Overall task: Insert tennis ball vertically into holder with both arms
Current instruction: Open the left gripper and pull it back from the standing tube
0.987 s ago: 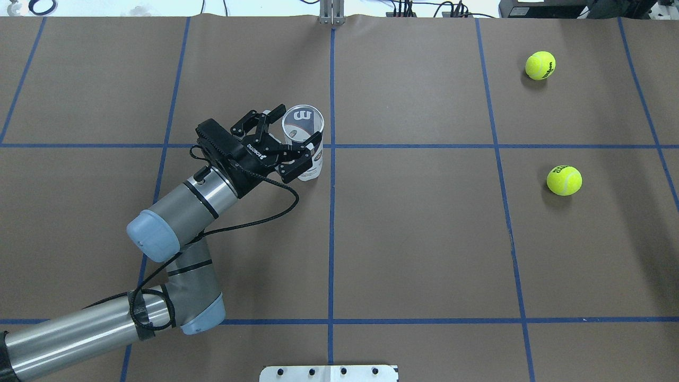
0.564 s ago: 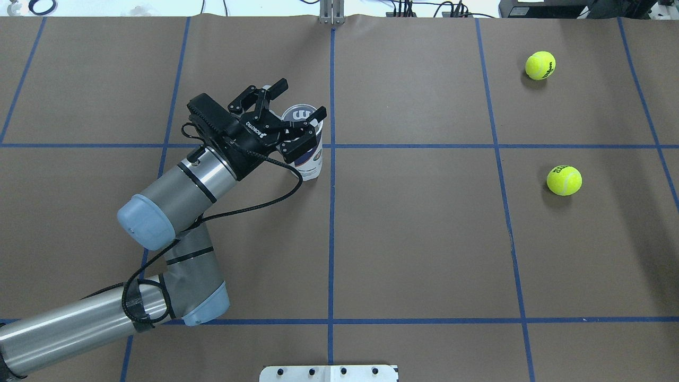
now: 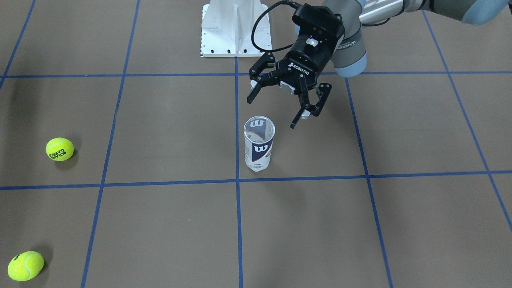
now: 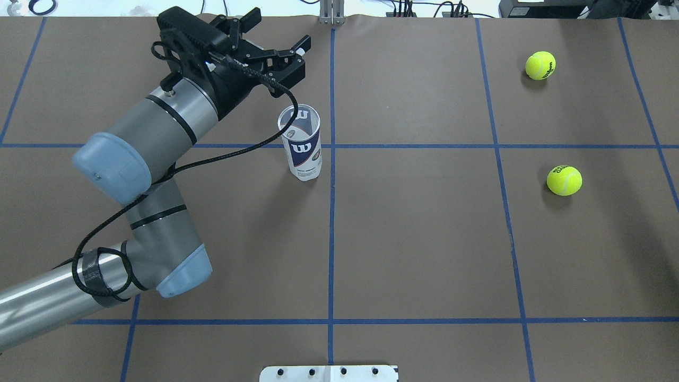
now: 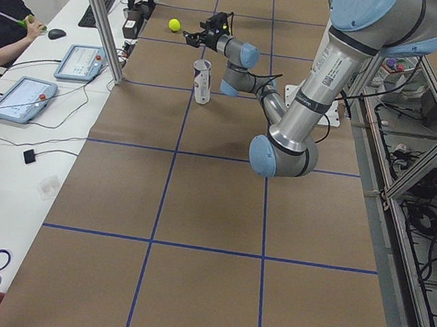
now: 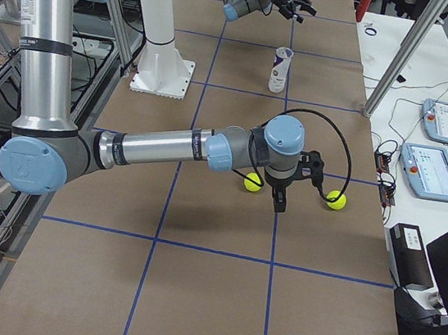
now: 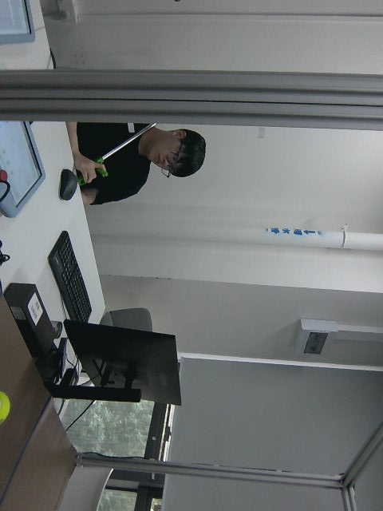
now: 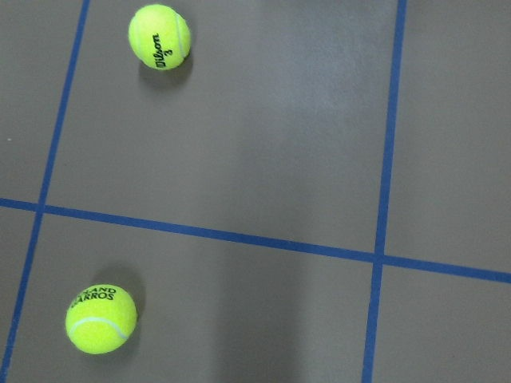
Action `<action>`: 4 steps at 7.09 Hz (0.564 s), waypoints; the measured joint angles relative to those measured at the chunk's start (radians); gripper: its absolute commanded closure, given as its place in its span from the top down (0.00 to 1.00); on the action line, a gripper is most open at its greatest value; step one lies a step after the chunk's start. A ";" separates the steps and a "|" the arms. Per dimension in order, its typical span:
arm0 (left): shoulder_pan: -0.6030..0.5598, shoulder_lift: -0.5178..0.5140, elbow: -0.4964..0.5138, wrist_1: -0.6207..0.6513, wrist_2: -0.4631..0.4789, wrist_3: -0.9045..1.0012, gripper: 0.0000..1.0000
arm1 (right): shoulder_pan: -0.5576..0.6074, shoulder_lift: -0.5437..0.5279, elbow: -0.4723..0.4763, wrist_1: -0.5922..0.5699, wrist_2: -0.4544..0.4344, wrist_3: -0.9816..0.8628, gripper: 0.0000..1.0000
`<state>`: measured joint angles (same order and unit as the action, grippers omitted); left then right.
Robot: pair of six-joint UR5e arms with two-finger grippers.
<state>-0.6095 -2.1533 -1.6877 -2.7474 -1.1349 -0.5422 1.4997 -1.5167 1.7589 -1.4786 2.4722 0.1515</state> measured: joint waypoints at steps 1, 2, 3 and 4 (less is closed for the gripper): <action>-0.048 0.007 -0.022 0.130 -0.045 -0.073 1.00 | -0.036 0.002 0.009 0.019 0.001 0.088 1.00; -0.110 0.021 -0.043 0.267 -0.173 -0.141 1.00 | -0.058 0.002 0.012 0.042 0.004 0.180 1.00; -0.190 0.037 -0.071 0.417 -0.356 -0.196 0.99 | -0.077 0.000 0.012 0.071 0.003 0.258 0.99; -0.265 0.050 -0.091 0.555 -0.536 -0.226 0.99 | -0.090 -0.003 0.010 0.104 0.001 0.305 0.99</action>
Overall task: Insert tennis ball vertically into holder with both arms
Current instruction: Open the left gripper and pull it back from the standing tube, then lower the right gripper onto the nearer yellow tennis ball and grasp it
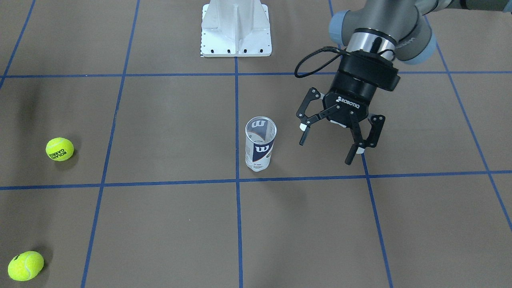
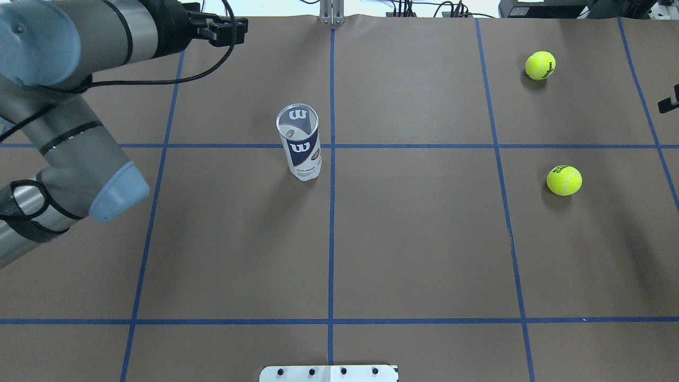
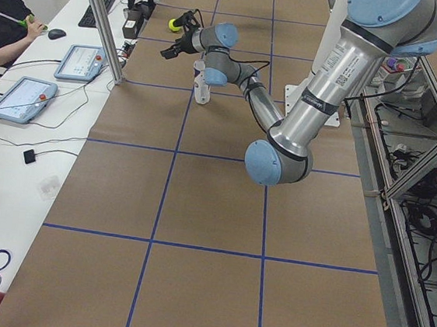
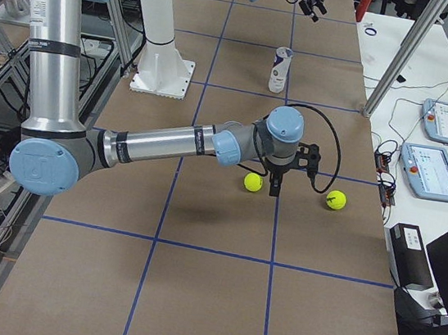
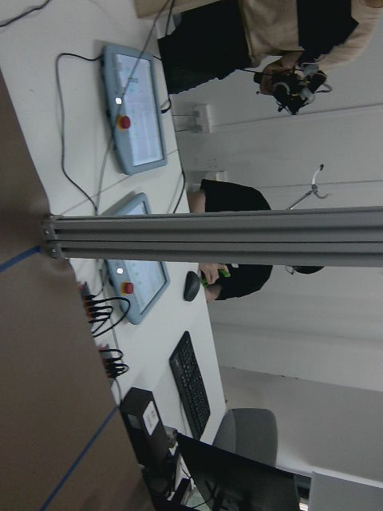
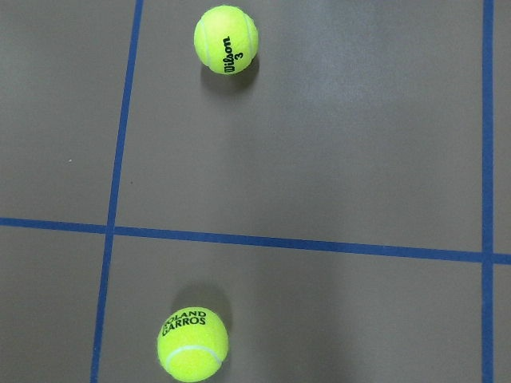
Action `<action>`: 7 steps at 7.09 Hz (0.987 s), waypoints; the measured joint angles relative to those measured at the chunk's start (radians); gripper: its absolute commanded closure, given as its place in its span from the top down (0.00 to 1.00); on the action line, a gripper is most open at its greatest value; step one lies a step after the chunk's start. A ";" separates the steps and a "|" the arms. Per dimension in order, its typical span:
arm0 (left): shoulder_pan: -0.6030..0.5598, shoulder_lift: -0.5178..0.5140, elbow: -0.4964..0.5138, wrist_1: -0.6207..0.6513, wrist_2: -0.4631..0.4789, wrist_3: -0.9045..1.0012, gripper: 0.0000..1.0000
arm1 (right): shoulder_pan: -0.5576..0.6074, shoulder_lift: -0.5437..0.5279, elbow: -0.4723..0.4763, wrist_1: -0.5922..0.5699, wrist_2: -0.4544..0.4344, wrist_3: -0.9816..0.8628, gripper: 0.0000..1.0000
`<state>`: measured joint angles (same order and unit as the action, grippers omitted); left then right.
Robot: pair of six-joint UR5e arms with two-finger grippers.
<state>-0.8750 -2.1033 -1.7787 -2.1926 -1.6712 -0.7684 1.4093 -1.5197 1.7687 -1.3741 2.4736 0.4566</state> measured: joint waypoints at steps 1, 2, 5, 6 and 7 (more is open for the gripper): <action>-0.041 0.039 -0.011 0.083 -0.116 -0.004 0.99 | -0.022 -0.001 -0.001 0.015 -0.009 0.033 0.99; -0.053 0.108 -0.020 0.071 -0.157 0.007 0.99 | -0.069 0.001 0.000 0.026 -0.047 0.072 0.99; 0.015 0.198 -0.015 -0.129 -0.075 0.021 0.99 | -0.212 0.006 -0.013 0.073 -0.194 0.149 1.00; 0.072 0.195 -0.013 -0.143 0.008 0.022 0.99 | -0.250 0.008 -0.022 0.089 -0.218 0.157 1.00; 0.116 0.194 -0.011 -0.148 0.073 0.025 0.99 | -0.288 0.014 -0.038 0.119 -0.233 0.166 1.00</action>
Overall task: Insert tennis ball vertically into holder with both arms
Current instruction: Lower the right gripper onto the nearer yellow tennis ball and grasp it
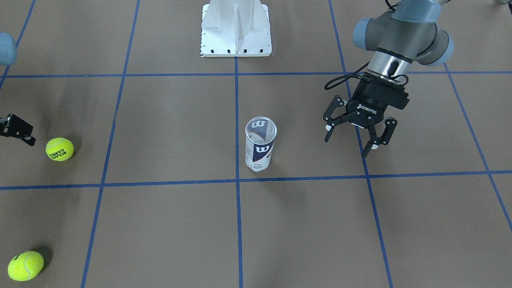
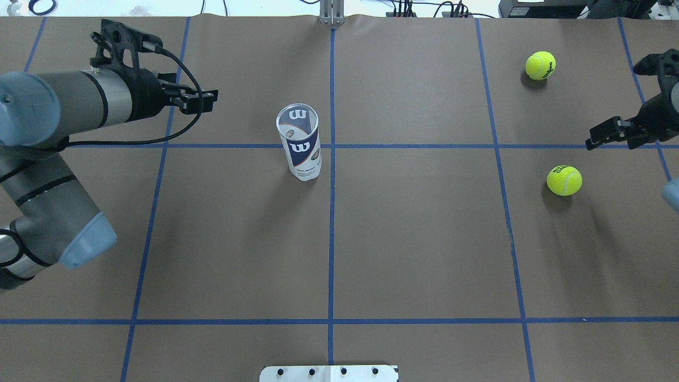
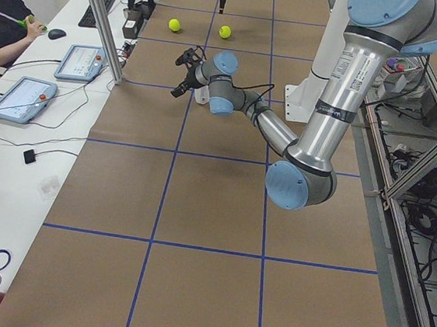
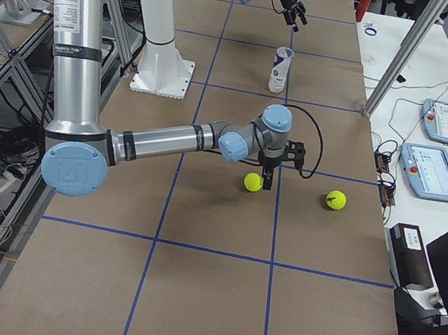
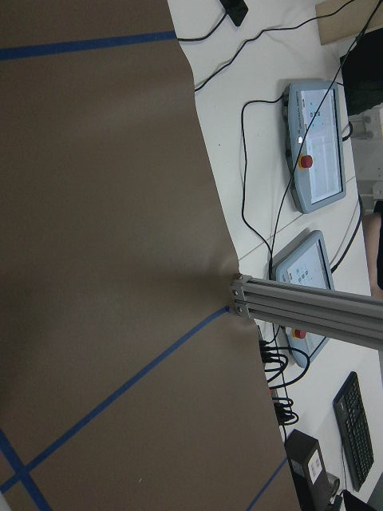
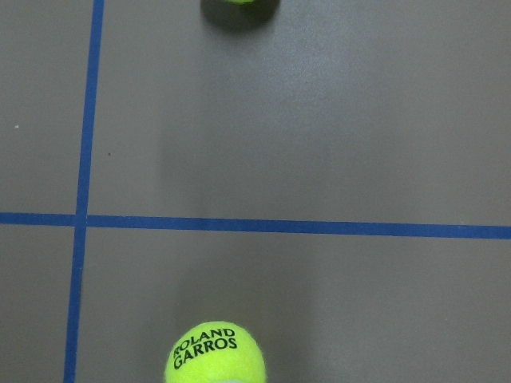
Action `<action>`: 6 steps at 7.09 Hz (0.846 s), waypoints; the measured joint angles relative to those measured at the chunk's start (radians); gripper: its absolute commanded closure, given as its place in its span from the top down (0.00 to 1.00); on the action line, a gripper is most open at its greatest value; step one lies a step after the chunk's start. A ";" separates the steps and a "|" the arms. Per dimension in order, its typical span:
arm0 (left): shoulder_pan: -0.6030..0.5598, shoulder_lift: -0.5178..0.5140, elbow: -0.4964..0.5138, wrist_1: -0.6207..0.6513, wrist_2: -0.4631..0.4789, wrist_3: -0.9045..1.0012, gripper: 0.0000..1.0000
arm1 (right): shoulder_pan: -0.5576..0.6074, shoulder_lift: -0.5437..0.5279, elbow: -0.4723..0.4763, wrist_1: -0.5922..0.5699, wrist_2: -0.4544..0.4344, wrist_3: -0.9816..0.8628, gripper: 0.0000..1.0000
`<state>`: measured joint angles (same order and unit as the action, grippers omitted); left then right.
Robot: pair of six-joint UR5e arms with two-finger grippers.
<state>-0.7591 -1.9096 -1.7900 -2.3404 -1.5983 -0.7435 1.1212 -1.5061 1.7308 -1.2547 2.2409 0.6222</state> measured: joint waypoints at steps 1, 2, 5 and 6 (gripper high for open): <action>0.020 -0.001 0.001 -0.001 0.029 0.002 0.99 | -0.031 0.007 -0.028 0.041 -0.011 0.004 1.00; 0.027 -0.001 0.003 -0.002 0.040 0.004 0.99 | -0.057 0.011 -0.069 0.093 -0.019 0.006 1.00; 0.030 0.001 0.008 -0.002 0.045 0.007 0.99 | -0.109 0.046 -0.139 0.174 -0.023 0.009 1.00; 0.030 0.001 0.009 -0.002 0.045 0.007 0.99 | -0.120 0.051 -0.147 0.176 -0.024 0.009 1.00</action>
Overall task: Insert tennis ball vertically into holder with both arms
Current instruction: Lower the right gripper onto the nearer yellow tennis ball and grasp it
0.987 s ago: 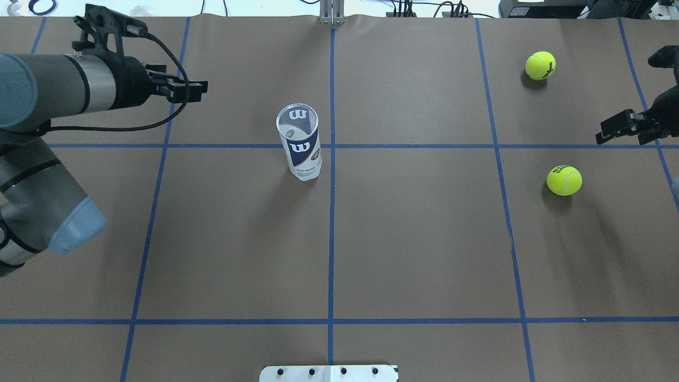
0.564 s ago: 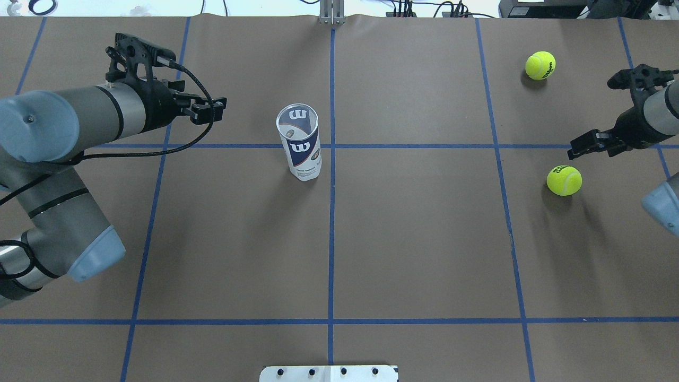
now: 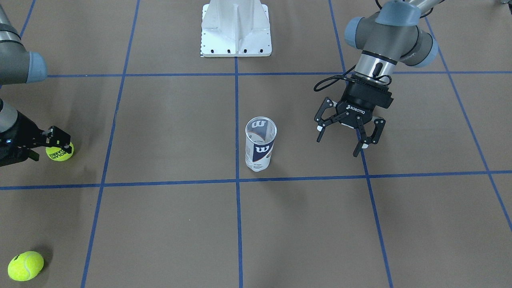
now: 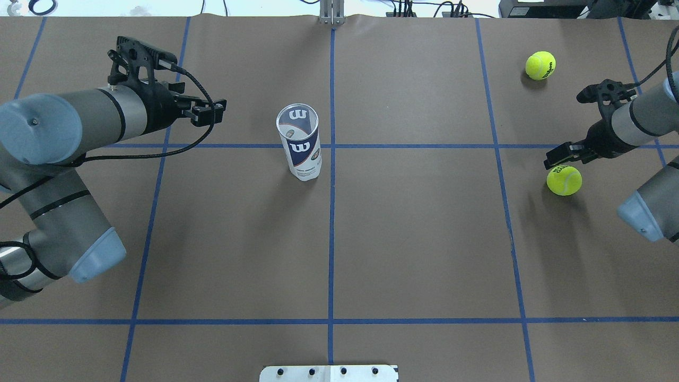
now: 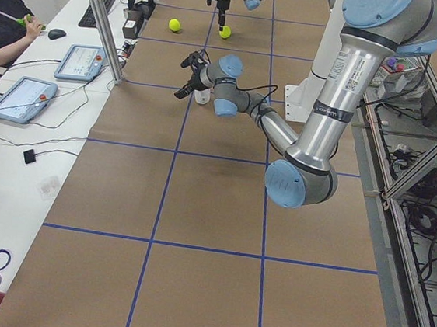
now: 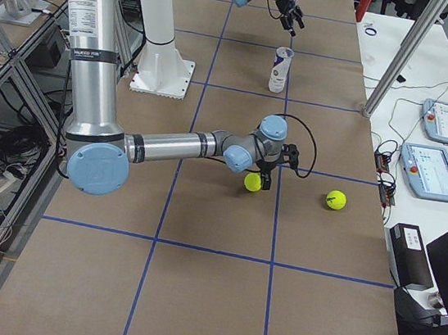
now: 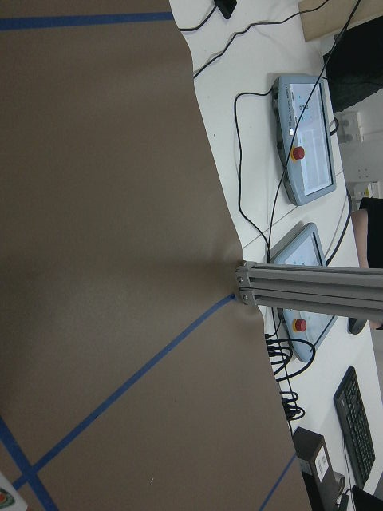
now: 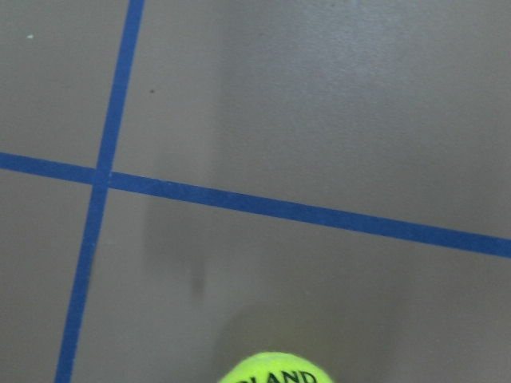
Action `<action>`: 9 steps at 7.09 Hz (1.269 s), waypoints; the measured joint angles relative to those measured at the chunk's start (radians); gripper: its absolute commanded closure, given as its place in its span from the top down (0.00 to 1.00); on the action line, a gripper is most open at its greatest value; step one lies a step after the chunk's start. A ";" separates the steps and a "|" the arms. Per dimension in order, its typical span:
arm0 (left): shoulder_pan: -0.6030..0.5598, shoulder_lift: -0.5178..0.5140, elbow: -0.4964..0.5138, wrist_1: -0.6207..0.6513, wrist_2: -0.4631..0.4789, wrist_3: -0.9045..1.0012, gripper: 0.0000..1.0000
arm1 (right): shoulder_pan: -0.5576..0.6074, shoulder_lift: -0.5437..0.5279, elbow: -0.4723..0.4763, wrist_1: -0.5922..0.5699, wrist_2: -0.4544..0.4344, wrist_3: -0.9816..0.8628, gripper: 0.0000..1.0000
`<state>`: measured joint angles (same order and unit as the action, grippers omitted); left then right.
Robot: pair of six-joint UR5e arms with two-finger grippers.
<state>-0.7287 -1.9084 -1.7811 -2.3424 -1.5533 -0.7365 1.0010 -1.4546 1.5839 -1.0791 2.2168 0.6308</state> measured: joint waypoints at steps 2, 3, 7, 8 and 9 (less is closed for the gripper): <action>0.000 0.000 0.006 0.000 0.001 0.001 0.99 | -0.013 0.001 -0.022 -0.002 -0.001 -0.005 1.00; 0.000 -0.001 0.013 0.000 0.001 0.001 0.99 | -0.017 0.000 -0.029 -0.004 -0.001 -0.008 1.00; 0.000 -0.004 0.020 -0.002 0.000 0.001 0.99 | -0.039 -0.007 -0.033 -0.009 0.007 -0.009 0.99; 0.000 -0.006 0.021 -0.003 0.001 0.000 0.99 | -0.046 -0.009 -0.033 -0.009 0.004 -0.009 0.73; 0.000 -0.007 0.021 -0.003 0.001 0.000 0.99 | -0.049 -0.008 -0.033 -0.010 0.006 -0.010 0.14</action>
<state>-0.7286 -1.9153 -1.7599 -2.3450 -1.5525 -0.7363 0.9525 -1.4628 1.5508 -1.0889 2.2225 0.6213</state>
